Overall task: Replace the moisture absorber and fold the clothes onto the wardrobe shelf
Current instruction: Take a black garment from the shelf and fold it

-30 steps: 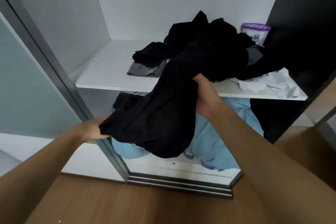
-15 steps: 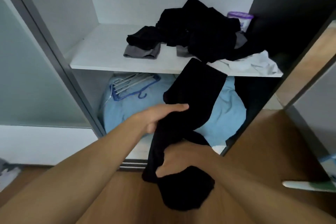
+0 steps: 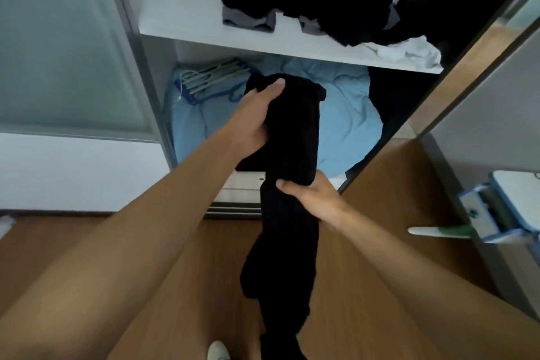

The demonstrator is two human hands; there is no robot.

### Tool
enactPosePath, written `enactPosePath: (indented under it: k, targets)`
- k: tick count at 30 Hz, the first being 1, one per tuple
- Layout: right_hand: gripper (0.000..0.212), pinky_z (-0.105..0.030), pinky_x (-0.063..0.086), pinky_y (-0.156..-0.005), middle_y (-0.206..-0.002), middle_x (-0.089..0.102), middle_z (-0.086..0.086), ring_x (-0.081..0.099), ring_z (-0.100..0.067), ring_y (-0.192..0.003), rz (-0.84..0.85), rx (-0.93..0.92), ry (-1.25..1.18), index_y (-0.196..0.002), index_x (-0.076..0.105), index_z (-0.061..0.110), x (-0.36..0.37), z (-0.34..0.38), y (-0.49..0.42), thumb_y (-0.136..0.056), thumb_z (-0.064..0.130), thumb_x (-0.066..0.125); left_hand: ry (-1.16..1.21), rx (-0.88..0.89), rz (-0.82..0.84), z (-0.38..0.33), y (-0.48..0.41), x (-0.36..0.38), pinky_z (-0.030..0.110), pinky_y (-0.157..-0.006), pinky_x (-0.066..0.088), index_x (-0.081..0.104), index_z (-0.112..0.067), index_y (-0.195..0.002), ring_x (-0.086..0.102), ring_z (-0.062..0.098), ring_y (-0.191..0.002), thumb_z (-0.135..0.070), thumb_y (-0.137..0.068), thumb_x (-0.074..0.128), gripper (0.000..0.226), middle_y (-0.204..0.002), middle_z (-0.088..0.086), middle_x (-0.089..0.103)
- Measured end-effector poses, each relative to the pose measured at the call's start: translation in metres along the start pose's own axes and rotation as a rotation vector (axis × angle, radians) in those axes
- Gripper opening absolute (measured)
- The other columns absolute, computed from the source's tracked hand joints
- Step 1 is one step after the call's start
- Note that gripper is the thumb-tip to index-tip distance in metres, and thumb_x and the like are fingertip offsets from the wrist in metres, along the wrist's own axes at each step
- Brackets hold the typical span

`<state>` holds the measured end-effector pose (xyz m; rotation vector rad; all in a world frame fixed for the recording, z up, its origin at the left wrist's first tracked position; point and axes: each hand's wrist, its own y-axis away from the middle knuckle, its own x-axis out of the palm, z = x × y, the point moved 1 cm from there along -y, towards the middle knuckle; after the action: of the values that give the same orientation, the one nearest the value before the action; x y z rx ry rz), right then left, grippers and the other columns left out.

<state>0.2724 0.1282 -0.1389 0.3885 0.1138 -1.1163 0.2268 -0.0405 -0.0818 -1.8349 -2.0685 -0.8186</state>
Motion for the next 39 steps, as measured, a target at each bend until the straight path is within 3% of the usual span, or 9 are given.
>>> enactPosePath:
  k: [3, 8, 12, 16, 23, 26, 29, 34, 39]
  targets:
    - [0.013, -0.024, 0.058, -0.064, -0.1, 0.077, -0.009, 0.075, -0.015, -0.084, -0.236, 0.144, -0.469, -0.103, 0.072, 0.013, 0.002, 0.021, 0.002, -0.09, 0.015, 0.07, -0.495, 0.034, 0.145, -0.009, 0.032, -0.053, 0.035, -0.106, 0.042, 0.049, -0.025, -0.136, 0.056, 0.01, -0.126, -0.059, -0.092, 0.056, 0.055, -0.137, -0.007, 0.06]
    - [0.027, -0.048, 0.053, -0.069, -0.085, 0.076, -0.018, 0.072, -0.033, -0.081, -0.232, 0.391, -0.999, -0.1, 0.07, 0.004, 0.0, 0.052, -0.006, -0.097, 0.028, 0.058, -1.164, -0.233, 0.368, 0.029, 0.093, -0.122, 0.021, -0.107, 0.031, 0.025, -0.039, -0.152, 0.04, 0.006, -0.136, -0.081, -0.061, 0.068, 0.109, -0.147, -0.02, 0.039]
    - [0.029, -0.055, 0.051, -0.091, -0.098, 0.072, -0.024, 0.066, -0.041, -0.091, -0.246, 0.384, -1.169, -0.101, 0.069, -0.001, 0.008, 0.062, -0.004, -0.095, 0.027, 0.063, -1.508, 0.023, 0.079, 0.04, 0.097, -0.137, 0.032, -0.102, 0.04, 0.025, -0.038, -0.15, 0.049, 0.011, -0.119, -0.061, -0.062, 0.082, 0.107, -0.136, -0.015, 0.049]
    - [0.032, -0.051, 0.06, -0.07, -0.104, 0.073, -0.026, 0.073, -0.043, -0.09, -0.082, 0.283, -1.259, -0.109, 0.068, -0.002, 0.015, 0.052, 0.008, -0.098, 0.026, 0.055, -1.796, 0.214, -0.252, 0.033, 0.086, -0.131, 0.038, -0.084, 0.046, 0.05, -0.031, -0.13, 0.064, 0.03, -0.104, -0.041, -0.086, 0.064, 0.048, -0.116, 0.003, 0.068]
    - [0.038, -0.043, 0.055, -0.089, -0.117, 0.073, -0.01, 0.07, -0.026, -0.108, -0.119, 0.473, -0.933, -0.133, 0.058, 0.015, -0.046, -0.028, 0.036, -0.1, 0.034, 0.051, -1.363, 0.266, -0.266, 0.003, 0.055, -0.088, 0.034, -0.074, 0.049, 0.063, -0.02, -0.073, 0.063, 0.021, -0.079, -0.014, -0.087, 0.057, 0.015, -0.078, 0.001, 0.065]
    - [0.04, -0.044, 0.057, -0.089, -0.099, 0.076, -0.012, 0.073, -0.027, -0.096, -0.123, 0.621, -0.248, -0.128, 0.058, 0.012, -0.063, -0.056, 0.05, -0.1, 0.04, 0.05, -1.379, 0.232, -0.064, 0.002, 0.042, -0.039, 0.021, -0.06, 0.042, 0.064, -0.01, -0.071, 0.057, 0.013, -0.067, -0.006, -0.081, 0.058, 0.012, -0.071, 0.002, 0.062]
    - [0.056, -0.048, 0.051, -0.1, -0.111, 0.071, -0.017, 0.068, -0.032, -0.105, -0.064, 0.398, 0.467, -0.127, 0.06, 0.001, -0.064, -0.063, 0.053, -0.091, 0.044, 0.065, -1.472, 0.195, 0.118, 0.012, 0.04, -0.005, 0.026, -0.061, 0.045, 0.065, -0.018, -0.069, 0.061, 0.013, -0.07, -0.008, -0.076, 0.059, 0.014, -0.07, -0.002, 0.064]
    - [0.086, -0.013, 0.037, -0.103, -0.142, 0.046, 0.015, 0.043, 0.006, -0.129, 0.208, -0.173, 0.301, -0.145, 0.032, 0.032, -0.036, -0.009, 0.044, -0.077, 0.029, 0.084, -1.482, 0.181, 0.305, 0.018, 0.049, 0.023, 0.016, -0.054, 0.039, 0.056, -0.031, -0.099, 0.056, -0.003, -0.066, -0.017, -0.074, 0.064, 0.03, -0.083, -0.012, 0.058]
    - [0.01, -0.027, 0.05, -0.072, -0.08, 0.071, -0.003, 0.068, -0.011, -0.076, -0.073, -0.158, 0.059, -0.093, 0.07, 0.005, -0.024, 0.003, 0.022, -0.087, 0.013, 0.07, -1.358, 0.267, 0.394, 0.015, 0.058, 0.016, 0.016, -0.06, 0.044, 0.047, -0.031, -0.115, 0.059, -0.005, -0.069, -0.031, -0.071, 0.074, 0.051, -0.087, -0.012, 0.067]
